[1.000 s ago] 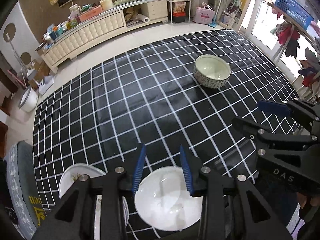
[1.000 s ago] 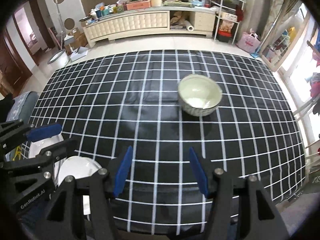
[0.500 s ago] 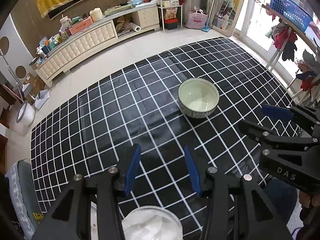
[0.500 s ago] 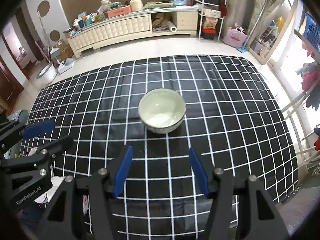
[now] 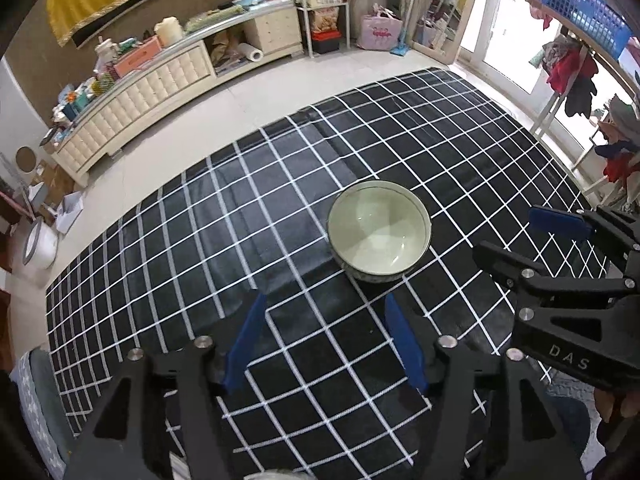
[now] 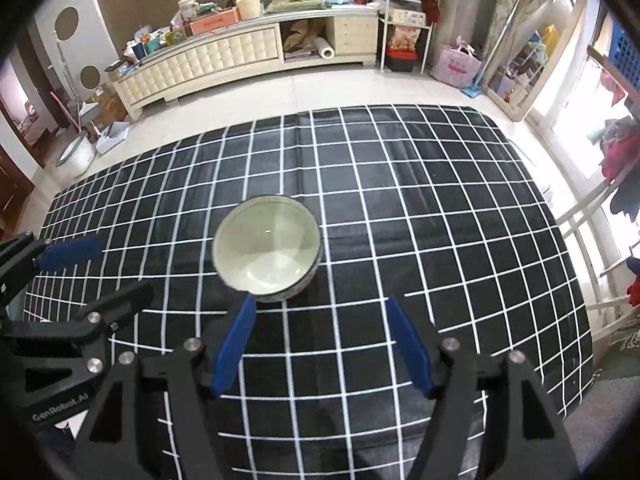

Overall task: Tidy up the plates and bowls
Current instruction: 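Reach the right tool to the green-speckled bowl and grasp its rim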

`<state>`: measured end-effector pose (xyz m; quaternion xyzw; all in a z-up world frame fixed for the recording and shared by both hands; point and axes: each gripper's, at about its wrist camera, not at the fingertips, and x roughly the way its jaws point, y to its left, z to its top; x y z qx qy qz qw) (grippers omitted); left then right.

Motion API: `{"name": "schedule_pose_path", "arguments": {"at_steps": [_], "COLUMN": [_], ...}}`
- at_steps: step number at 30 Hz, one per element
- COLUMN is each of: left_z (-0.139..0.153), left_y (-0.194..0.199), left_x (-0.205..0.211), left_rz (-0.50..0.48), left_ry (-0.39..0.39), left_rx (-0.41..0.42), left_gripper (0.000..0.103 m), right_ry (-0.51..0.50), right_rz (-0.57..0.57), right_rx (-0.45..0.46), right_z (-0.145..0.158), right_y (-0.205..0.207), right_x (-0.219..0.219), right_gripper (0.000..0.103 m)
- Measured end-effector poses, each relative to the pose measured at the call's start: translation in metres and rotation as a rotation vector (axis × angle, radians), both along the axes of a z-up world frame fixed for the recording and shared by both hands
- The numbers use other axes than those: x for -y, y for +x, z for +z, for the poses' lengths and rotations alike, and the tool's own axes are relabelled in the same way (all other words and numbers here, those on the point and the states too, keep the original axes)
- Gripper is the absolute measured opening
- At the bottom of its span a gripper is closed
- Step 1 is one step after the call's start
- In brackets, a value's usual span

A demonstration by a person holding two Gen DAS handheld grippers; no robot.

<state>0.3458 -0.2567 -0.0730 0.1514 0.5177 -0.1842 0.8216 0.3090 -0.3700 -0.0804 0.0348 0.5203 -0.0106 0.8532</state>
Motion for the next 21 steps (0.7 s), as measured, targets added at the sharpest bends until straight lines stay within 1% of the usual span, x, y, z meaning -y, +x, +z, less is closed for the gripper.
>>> {"name": "schedule_pose_path", "arguments": {"at_steps": [3,8,13,21], "left_z": [-0.016,-0.036,-0.050,-0.077], "left_y": [0.015,0.038,0.059,0.082], "left_x": [0.004,0.007,0.010,0.014], "left_rz": [0.018,0.053,0.056,0.067], "left_ry": [0.001,-0.037,-0.032,0.002], "left_rx": [-0.022,-0.088,-0.103,-0.133], "left_gripper": [0.063,0.063,0.063,0.063], "right_ry": [-0.006,-0.008,0.010,0.029], "right_rz": [-0.010,-0.011,-0.015,-0.014], "right_rx": [-0.014,-0.032,-0.068,-0.137], "right_z": [-0.007,-0.017,-0.033,-0.061], "right_y": [0.010,0.028,0.045,0.065], "right_x": [0.008,0.016,0.019,0.015], "right_gripper": [0.078,0.081,0.081,0.081]}}
